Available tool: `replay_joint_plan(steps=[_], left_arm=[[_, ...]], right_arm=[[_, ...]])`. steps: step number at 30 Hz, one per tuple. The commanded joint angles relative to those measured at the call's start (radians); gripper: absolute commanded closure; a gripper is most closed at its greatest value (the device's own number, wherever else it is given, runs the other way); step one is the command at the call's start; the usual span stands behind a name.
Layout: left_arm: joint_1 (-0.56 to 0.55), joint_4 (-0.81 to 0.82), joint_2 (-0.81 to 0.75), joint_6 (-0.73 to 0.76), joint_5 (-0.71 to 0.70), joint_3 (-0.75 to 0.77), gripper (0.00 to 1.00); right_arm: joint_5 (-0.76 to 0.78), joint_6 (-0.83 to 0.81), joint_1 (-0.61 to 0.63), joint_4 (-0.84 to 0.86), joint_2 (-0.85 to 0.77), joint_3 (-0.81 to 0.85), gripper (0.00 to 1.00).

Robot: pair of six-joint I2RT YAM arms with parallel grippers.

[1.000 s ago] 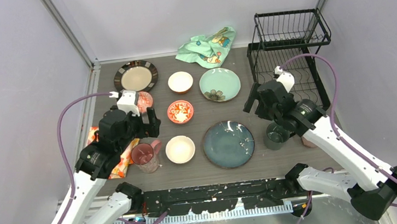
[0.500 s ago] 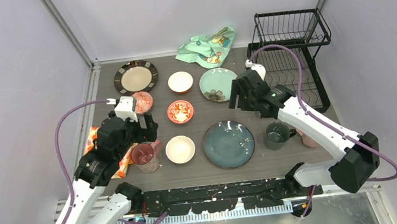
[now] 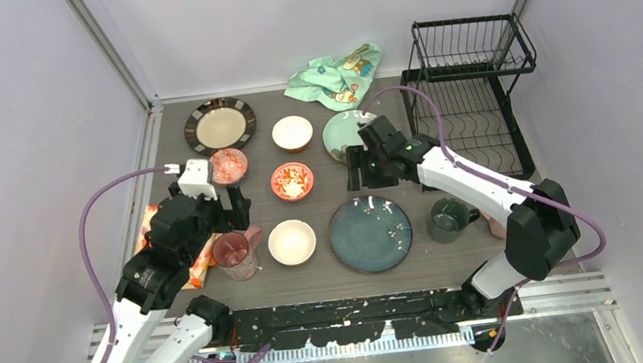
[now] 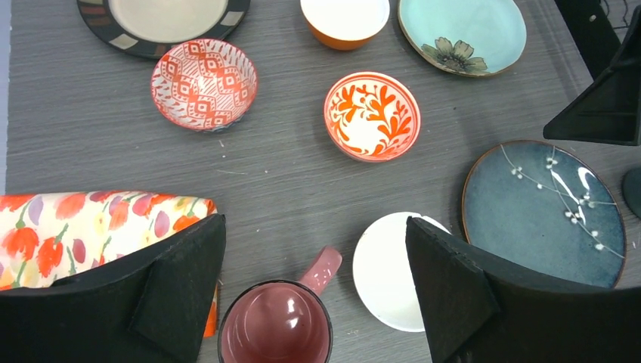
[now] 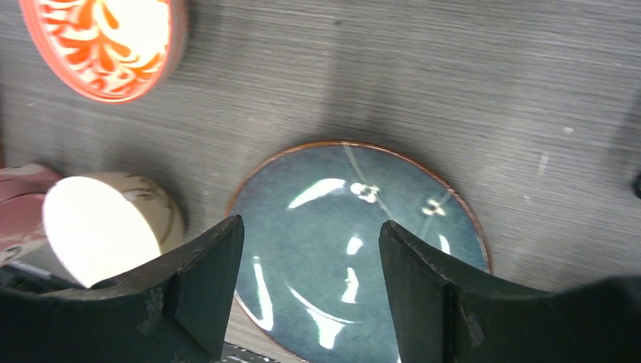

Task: Load the mixed dishes into the dish rack
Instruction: Pick up the plate at the center of the board.

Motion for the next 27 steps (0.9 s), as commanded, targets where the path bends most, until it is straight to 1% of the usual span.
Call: replay_joint_plan(steps=[1, 2, 3, 5, 6, 8, 10, 13, 17, 19, 22, 24, 25, 27], left_arm=[[-0.006, 0.033, 0.011, 0.009, -0.045, -0.007, 0.11], [-0.006, 0.032, 0.015, 0.002, -0.065, -0.010, 0.10], [-0.006, 0.033, 0.019, -0.021, -0.126, -0.012, 0.10], [-0.006, 0.000, 0.036, -0.118, -0.275, -0.001, 0.09], [-0.006, -0.027, 0.044, -0.172, -0.322, 0.011, 0.09], [-0.006, -0.125, 0.064, -0.258, -0.401, 0.046, 0.10], [-0.006, -0.232, 0.089, -0.393, -0.481, 0.087, 0.12], [-0.006, -0.383, 0.123, -0.595, -0.527, 0.134, 0.15], [-0.006, -0.535, 0.177, -0.772, -0.518, 0.179, 0.17], [-0.006, -0.592, 0.203, -0.830, -0.505, 0.195, 0.17], [-0.006, -0.614, 0.222, -0.848, -0.495, 0.186, 0.17], [-0.006, -0.582, 0.219, -0.799, -0.484, 0.162, 0.17], [-0.006, -0.517, 0.209, -0.737, -0.461, 0.143, 0.16], [-0.006, -0.367, 0.176, -0.563, -0.374, 0.090, 0.12]], right_arm=[[-0.092, 0.057, 0.032, 0.117, 0.016, 0.065, 0.30], [-0.092, 0.069, 0.040, 0.117, 0.026, 0.070, 0.30], [-0.090, 0.080, 0.046, 0.116, 0.034, 0.077, 0.30], [-0.086, 0.100, 0.055, 0.117, 0.034, 0.085, 0.30], [-0.087, 0.106, 0.059, 0.120, 0.028, 0.084, 0.30], [-0.082, 0.112, 0.063, 0.129, -0.004, 0.072, 0.30], [-0.055, 0.117, 0.063, 0.144, -0.038, 0.052, 0.26], [0.016, 0.111, 0.062, 0.143, -0.079, 0.031, 0.24], [0.069, 0.107, 0.064, 0.140, -0.120, 0.014, 0.22], [0.074, 0.101, 0.063, 0.142, -0.138, 0.007, 0.21], [0.081, 0.087, 0.062, 0.145, -0.157, -0.006, 0.21], [0.110, 0.083, 0.062, 0.143, -0.165, -0.020, 0.21], [0.121, 0.084, 0.062, 0.143, -0.171, -0.030, 0.20], [0.107, 0.079, 0.063, 0.147, -0.173, -0.058, 0.20]])
